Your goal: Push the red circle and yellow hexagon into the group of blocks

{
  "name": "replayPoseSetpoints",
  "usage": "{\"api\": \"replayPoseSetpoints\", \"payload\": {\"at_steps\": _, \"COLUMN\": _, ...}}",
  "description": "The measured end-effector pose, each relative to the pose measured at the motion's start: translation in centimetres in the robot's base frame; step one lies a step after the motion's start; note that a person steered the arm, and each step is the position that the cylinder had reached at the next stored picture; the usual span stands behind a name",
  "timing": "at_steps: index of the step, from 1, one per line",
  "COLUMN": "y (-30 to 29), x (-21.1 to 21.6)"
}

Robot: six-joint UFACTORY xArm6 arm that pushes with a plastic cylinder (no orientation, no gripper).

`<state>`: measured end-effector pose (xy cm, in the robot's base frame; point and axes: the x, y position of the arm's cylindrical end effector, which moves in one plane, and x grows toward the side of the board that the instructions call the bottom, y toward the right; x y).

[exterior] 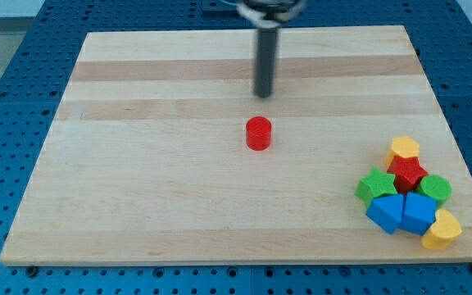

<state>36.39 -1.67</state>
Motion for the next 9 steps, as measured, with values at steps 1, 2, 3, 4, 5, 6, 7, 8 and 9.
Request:
{"api": "replayPoseSetpoints", "payload": {"at_steps": 1, "y": -2.7, "x": 3.9}}
{"api": "replayPoseSetpoints", "payload": {"at_steps": 2, "y": -1.9, "x": 6.6}}
{"api": "replayPoseSetpoints", "payload": {"at_steps": 3, "y": 1.2, "x": 7.6}}
{"api": "replayPoseSetpoints", "payload": {"at_steps": 4, "y": 6.4, "x": 7.9}}
{"api": "replayPoseSetpoints", "payload": {"at_steps": 5, "y": 11.5, "x": 8.0}}
{"api": "replayPoseSetpoints", "payload": {"at_steps": 6, "y": 14.5, "x": 8.3}}
{"api": "replayPoseSetpoints", "payload": {"at_steps": 7, "y": 14.2, "x": 8.6}}
{"api": "replayPoseSetpoints", "payload": {"at_steps": 8, "y": 10.5, "x": 8.3}}
{"api": "replayPoseSetpoints", "payload": {"at_steps": 9, "y": 10.7, "x": 8.9}}
